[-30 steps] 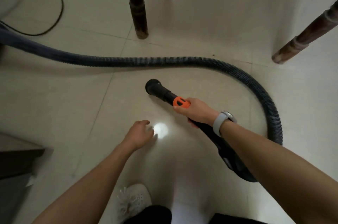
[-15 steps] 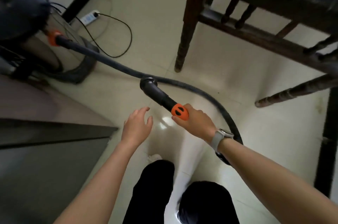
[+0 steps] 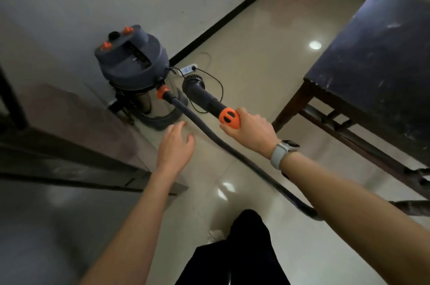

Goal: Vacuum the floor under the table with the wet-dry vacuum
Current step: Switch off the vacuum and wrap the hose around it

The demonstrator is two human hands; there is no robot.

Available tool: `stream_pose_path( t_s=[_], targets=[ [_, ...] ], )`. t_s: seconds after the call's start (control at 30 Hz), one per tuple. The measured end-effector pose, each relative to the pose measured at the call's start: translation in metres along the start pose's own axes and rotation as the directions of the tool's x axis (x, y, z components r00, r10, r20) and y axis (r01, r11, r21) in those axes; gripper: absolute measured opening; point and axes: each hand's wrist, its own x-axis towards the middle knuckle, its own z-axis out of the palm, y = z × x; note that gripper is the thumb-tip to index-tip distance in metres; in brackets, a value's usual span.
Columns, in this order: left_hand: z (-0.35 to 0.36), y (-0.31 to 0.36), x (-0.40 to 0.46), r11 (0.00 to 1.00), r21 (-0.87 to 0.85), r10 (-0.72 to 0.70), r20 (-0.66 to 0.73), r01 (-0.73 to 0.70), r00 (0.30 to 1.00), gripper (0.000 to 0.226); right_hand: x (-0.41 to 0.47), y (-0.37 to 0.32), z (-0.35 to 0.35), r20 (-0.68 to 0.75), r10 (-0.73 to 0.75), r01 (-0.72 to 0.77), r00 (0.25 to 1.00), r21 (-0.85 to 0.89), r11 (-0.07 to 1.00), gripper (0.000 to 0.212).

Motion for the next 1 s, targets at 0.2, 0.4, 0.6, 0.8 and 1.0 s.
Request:
stream_pose_path(
  t_s=[0.2,0.4,0.6,0.8,1.0],
  targets=[
    [-0.007,0.002,0.051,0.985,-0.075,-0.159,-0.055,0.155,0.986,0.043,0.085,-0.016,-0.005,0.092,-0.015,0.016,0.996,-0.015,1.0,0.044],
    [-0.015,0.03,0.13,0.937,-0.141,-0.335,-0.118,0.318,0.935,0.042,0.191,-0.03,-0.048,0.16,-0.056,0.053,0.986,0.028,0.998,0.04],
    [-0.051,0.037,0.196,0.919,-0.193,-0.383,-0.224,0.345,0.896,0.043,0.269,-0.073,-0.086,0.167,-0.215,0.22,0.962,-0.014,0.975,0.041],
    [-0.084,0.01,0.258,0.89,-0.275,-0.434,-0.262,0.365,0.862,0.042,0.331,-0.117,-0.089,0.104,-0.254,0.258,0.962,-0.024,0.966,0.044],
    [-0.104,-0.04,0.343,0.853,-0.357,-0.474,-0.224,0.381,0.852,0.041,0.412,-0.162,-0.072,0.111,-0.225,0.229,0.968,-0.02,0.973,0.045]
  ],
)
